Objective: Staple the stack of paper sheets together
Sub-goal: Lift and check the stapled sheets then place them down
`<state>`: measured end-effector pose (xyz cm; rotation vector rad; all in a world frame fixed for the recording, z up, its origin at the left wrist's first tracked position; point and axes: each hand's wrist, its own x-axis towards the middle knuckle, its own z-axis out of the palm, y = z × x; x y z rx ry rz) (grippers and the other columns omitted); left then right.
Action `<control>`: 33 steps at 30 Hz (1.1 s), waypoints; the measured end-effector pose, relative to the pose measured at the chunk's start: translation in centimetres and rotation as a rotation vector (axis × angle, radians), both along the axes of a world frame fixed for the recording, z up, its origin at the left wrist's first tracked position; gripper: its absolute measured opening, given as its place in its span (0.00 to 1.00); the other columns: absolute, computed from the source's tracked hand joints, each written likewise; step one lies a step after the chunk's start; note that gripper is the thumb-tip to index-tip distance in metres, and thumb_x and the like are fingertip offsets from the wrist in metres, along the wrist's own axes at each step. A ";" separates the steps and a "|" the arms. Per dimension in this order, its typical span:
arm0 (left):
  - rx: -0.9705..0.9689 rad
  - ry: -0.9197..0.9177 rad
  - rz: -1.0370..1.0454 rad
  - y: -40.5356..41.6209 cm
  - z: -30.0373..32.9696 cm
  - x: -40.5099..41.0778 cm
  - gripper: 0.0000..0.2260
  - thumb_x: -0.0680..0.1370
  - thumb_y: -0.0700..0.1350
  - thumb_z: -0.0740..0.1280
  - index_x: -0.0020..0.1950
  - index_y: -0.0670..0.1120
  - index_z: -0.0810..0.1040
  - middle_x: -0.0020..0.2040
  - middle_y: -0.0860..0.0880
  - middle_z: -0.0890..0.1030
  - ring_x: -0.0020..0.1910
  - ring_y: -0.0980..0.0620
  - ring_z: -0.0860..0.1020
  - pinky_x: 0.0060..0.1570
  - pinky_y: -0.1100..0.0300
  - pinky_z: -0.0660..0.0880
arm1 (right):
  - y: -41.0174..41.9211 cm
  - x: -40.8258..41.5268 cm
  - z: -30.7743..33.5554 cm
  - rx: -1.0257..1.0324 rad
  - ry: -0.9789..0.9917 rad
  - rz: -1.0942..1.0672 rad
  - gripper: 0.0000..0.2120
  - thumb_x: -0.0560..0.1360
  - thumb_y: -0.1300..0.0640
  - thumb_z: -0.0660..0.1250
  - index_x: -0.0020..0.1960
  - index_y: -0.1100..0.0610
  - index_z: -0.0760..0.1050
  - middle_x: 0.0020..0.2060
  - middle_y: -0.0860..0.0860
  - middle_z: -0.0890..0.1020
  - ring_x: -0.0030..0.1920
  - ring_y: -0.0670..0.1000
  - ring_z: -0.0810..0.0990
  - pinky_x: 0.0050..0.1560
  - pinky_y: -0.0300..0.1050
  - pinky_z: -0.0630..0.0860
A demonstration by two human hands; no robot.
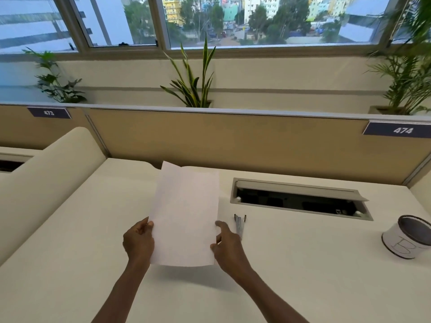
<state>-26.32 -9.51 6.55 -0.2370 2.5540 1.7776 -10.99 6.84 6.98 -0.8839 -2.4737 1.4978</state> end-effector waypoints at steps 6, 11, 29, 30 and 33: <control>-0.105 0.036 -0.095 2.5 -2.6 -5.7 0.11 0.77 0.37 0.66 0.57 0.38 0.81 0.53 0.39 0.84 0.52 0.41 0.80 0.50 0.58 0.68 | 1.7 -5.4 -2.1 0.141 -0.105 0.063 0.13 0.74 0.67 0.61 0.58 0.68 0.76 0.51 0.62 0.81 0.50 0.59 0.81 0.50 0.52 0.76; -0.202 0.074 -0.184 5.6 -5.8 -9.3 0.09 0.77 0.35 0.66 0.55 0.36 0.82 0.52 0.37 0.84 0.53 0.38 0.81 0.50 0.58 0.68 | 4.2 -8.5 -4.3 0.257 -0.206 0.080 0.09 0.71 0.68 0.59 0.46 0.71 0.75 0.46 0.65 0.81 0.49 0.62 0.80 0.42 0.52 0.74; -0.236 0.199 -0.263 9.7 -10.9 -14.1 0.17 0.74 0.31 0.69 0.63 0.32 0.76 0.59 0.34 0.80 0.59 0.36 0.79 0.64 0.47 0.72 | 6.2 -12.5 -7.4 0.347 -0.300 0.210 0.24 0.72 0.47 0.71 0.56 0.64 0.69 0.75 0.62 0.56 0.67 0.60 0.66 0.61 0.48 0.69; -0.240 0.207 -0.265 9.9 -10.9 -14.2 0.17 0.74 0.31 0.69 0.63 0.32 0.76 0.59 0.34 0.80 0.59 0.36 0.79 0.64 0.46 0.72 | 6.2 -12.8 -7.3 0.383 -0.314 0.226 0.26 0.72 0.47 0.71 0.58 0.65 0.69 0.75 0.63 0.57 0.68 0.60 0.64 0.62 0.50 0.68; -0.252 0.212 -0.263 10.4 -11.2 -14.5 0.17 0.74 0.33 0.69 0.63 0.33 0.76 0.60 0.33 0.80 0.59 0.34 0.79 0.64 0.45 0.72 | 6.6 -13.5 -7.2 0.507 -0.360 0.245 0.30 0.73 0.44 0.69 0.63 0.66 0.69 0.72 0.63 0.62 0.68 0.61 0.62 0.61 0.51 0.70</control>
